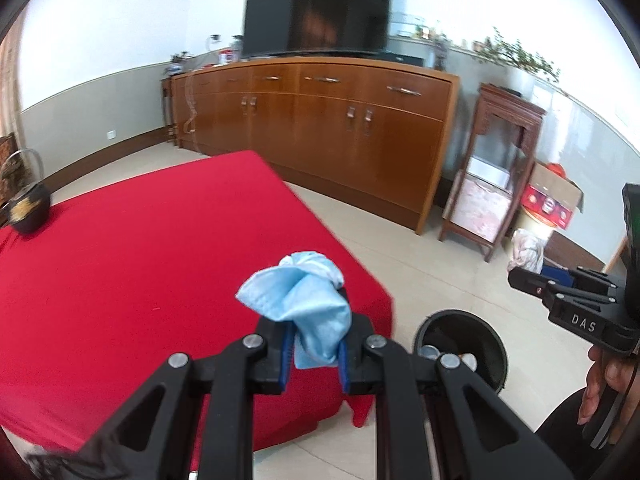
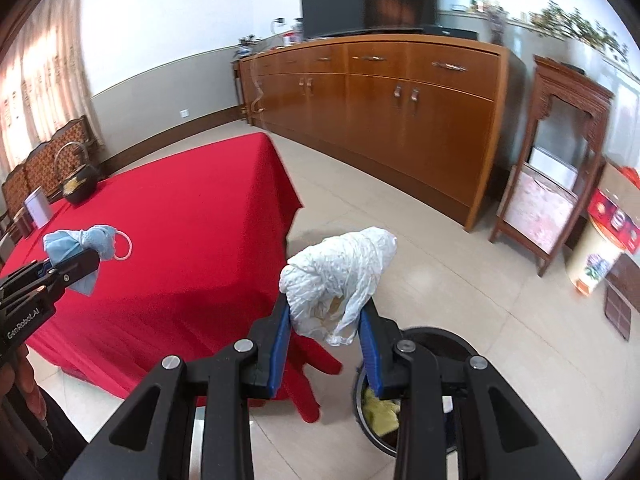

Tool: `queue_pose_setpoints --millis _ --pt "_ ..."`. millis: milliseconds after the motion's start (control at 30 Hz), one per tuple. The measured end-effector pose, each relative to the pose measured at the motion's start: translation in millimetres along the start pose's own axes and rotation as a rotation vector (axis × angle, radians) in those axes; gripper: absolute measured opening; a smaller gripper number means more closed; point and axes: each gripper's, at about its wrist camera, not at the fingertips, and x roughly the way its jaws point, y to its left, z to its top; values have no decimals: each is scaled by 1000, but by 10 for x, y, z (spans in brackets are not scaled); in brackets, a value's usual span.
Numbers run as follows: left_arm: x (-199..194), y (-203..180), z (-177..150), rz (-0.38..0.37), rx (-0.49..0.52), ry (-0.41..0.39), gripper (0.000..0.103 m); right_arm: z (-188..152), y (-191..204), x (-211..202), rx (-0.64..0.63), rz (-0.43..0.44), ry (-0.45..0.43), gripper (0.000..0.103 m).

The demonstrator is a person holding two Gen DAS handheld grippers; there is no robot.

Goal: Collect trash
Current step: 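Carry white bag and blue mask over the black bucket and release both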

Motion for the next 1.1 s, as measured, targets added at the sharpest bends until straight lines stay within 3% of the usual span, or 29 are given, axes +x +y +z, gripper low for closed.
queue_pose_setpoints --millis 600,967,1100 --pt "639 -1205 -163 -228 168 109 19 -540 -1162 -76 118 -145 71 34" --pt "1043 -1712 -440 -287 254 202 19 -958 -1592 309 108 -134 186 35" --pt "1217 -1785 -486 -317 242 241 20 -1069 -1679 538 65 -116 233 35"
